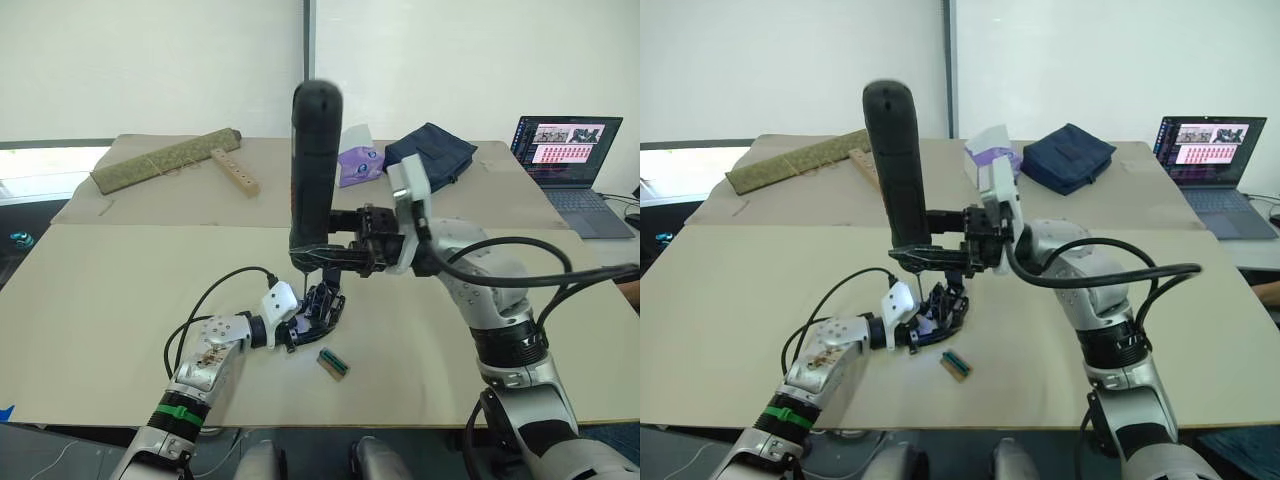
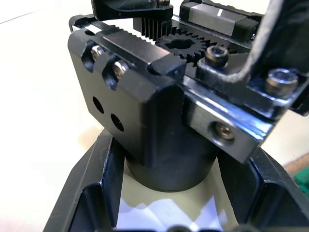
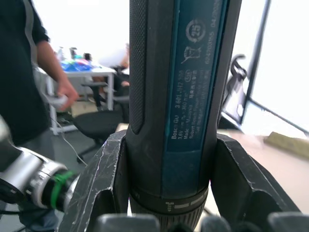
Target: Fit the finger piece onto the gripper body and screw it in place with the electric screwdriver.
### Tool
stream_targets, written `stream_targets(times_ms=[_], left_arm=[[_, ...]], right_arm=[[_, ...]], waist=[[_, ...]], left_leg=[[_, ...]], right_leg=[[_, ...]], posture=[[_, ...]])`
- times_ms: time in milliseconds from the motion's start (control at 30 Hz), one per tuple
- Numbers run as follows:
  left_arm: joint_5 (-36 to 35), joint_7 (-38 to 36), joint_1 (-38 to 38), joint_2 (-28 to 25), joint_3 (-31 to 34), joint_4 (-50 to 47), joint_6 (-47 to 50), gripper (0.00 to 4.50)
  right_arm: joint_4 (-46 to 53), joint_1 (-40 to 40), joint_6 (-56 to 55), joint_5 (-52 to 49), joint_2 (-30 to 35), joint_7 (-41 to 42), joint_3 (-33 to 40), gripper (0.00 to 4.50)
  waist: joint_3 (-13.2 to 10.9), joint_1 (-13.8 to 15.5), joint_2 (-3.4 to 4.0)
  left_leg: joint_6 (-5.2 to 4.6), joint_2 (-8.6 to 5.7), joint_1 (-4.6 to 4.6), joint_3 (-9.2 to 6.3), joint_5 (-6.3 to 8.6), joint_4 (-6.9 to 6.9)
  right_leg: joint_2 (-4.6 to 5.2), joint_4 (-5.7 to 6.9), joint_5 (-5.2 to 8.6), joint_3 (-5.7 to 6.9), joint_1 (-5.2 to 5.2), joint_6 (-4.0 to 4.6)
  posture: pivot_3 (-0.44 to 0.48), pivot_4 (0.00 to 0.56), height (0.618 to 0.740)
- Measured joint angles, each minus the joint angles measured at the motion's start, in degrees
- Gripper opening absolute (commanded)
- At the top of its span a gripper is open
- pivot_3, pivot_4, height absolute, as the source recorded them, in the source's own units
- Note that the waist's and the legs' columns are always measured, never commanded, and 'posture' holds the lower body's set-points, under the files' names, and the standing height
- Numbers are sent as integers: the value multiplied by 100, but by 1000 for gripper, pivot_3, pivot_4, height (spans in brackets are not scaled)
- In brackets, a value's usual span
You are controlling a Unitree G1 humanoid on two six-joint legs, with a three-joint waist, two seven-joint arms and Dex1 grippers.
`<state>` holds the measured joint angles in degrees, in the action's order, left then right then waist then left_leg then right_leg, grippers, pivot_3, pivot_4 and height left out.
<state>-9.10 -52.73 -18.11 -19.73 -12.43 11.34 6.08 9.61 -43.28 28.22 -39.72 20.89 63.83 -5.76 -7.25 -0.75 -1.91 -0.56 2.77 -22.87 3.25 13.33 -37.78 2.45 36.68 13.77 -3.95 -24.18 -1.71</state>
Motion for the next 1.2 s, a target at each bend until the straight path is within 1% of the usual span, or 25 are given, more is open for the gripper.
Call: stream_targets(times_ms=[167, 200, 233, 267, 300, 400, 500, 600, 633, 700, 767, 800, 833, 900, 967, 1033, 1100, 1200], left_arm=[[-11, 22, -4, 38, 22, 37, -3, 2277], [-17, 24, -3, 49, 26, 38, 13, 3294], [-16, 51, -6, 54, 25, 38, 34, 3613], [-15, 70, -15, 54, 23, 38, 48, 4127], [-15, 83, -2, 53, 28, 31, 42, 4423], [-29, 144, 193, -10, 137, -81, -69, 4423], [-232, 81, 516, -224, 361, -333, -106, 4423], [-619, -216, 1064, -616, 758, -655, -259, 4423], [-788, -356, 1268, -789, 947, -766, -322, 4423], [-1168, -748, 1629, -1160, 1306, -857, -321, 4423], [-1446, -1103, 1906, -1463, 1598, -919, -315, 4423], [-1585, -1232, 1968, -1559, 1728, -1007, -327, 4423], [-1697, -1330, 2020, -1658, 1870, -1144, -344, 4423], [-1887, -1432, 2041, -1767, 2096, -1385, -356, 4423], [-2251, -1553, 2102, -1961, 2398, -1781, -224, 4423], [-2509, -1643, 2222, -2117, 2625, -2035, -83, 4423], [-2685, -1737, 2346, -2226, 2687, -2182, 98, 4423], [-2738, -1761, 2393, -2249, 2700, -2341, 234, 4423]], right_arm=[[131, 1, 205, -207, 154, 111, 25, 1928], [203, 1, 276, -281, 188, 116, 55, 1928], [281, 0, 366, -418, 243, 120, 91, 1928], [416, -3, 627, -704, 354, 107, 177, 1928], [546, -27, 895, -1015, 492, 72, 275, 1928], [878, -237, 1603, -1928, 1023, -111, 763, 1928], [928, -338, 2022, -2337, 1594, -217, 1138, 1928], [599, -330, 2392, -2340, 2578, -58, 1306, 1928], [383, -325, 2531, -2228, 2990, 34, 1352, 1928], [-61, -324, 2759, -1926, 3667, 125, 1347, 1928], [-404, -315, 2949, -1471, 4280, 220, 1101, 1928], [-567, -299, 3009, -1122, 4674, 393, 742, 1928], [-712, -260, 3066, -749, 4928, 516, 367, 1928], [-944, -228, 3075, -124, 5161, 696, -311, 1928], [-1420, -230, 2959, 773, 5191, 875, -1209, 1928], [-2027, -267, 2806, 1472, 4995, 906, -1776, 1928], [-2626, -380, 2609, 2048, 4686, 845, -2104, 1928], [-3368, -559, 2265, 2796, 4315, 867, -2499, 1928]], waist=[[0, 2, 0], [0, 5, 0], [0, 6, 0], [-2, 7, 2], [-4, 6, 3], [-13, -28, 4], [-16, -145, 1], [-43, -208, 9], [-54, -210, 12], [-72, -198, 28], [-90, -176, 36], [-93, -158, 38], [-97, -139, 30], [-101, -118, 26], [-103, -124, 28], [-111, -131, 40], [-125, -163, 58], [-156, -161, 74]], left_leg=[[0, 2, 1, 0, 0, 0], [0, 2, 1, -1, 0, -1], [0, 2, 0, -3, 0, 0], [0, 3, -2, -4, 0, 0], [0, 4, -3, -8, 0, 0], [0, 12, -2, -28, 0, 1], [0, 22, 1, -32, 1, 11], [0, 23, 4, -28, 0, 33], [0, 22, 5, -26, 0, 44], [0, 21, 5, -22, 0, 55], [0, 19, -14, -13, 0, 65], [0, 17, -39, -9, -1, 66], [0, 18, -52, -9, -1, 65], [0, 19, -62, -8, -1, 66], [1, 16, -86, -2, 0, 68], [0, 4, -98, 11, 0, 68], [-1, -7, -99, 24, 0, 68], [-1, -22, -100, 46, -1, 62]], right_leg=[[1, 2, -3, 0, -1, 1], [2, 1, -3, 0, 0, 1], [3, 0, -3, 0, 0, 1], [5, 0, -2, 0, 0, 0], [7, -1, -3, 0, -2, 1], [11, -2, -4, -1, -5, 4], [8, -4, -2, -1, -8, 15], [12, -6, 11, -8, -20, 38], [14, -11, 27, -9, -24, 66], [16, -13, 35, -11, -34, 76], [18, -15, 36, -11, -63, 78], [19, -13, 37, -13, -90, 75], [18, -20, 35, -5, -97, 71], [20, -37, 21, -5, -102, 47], [25, -61, 5, -7, -110, 20], [37, -70, -1, -11, -121, 6], [48, -70, -6, -14, -125, -7], [47, -64, -11, -13, -125, -17]], posture=[[0, 150, 740], [0, 150, 740], [0, 150, 740], [0, 150, 740], [0, 150, 740], [0, 150, 740], [0, 150, 740], [0, 150, 740], [0, 150, 740], [0, 150, 740], [0, 150, 740], [0, 150, 740], [0, 150, 740], [0, 150, 740], [0, 150, 740], [0, 150, 740], [0, 150, 740], [0, 150, 740]])
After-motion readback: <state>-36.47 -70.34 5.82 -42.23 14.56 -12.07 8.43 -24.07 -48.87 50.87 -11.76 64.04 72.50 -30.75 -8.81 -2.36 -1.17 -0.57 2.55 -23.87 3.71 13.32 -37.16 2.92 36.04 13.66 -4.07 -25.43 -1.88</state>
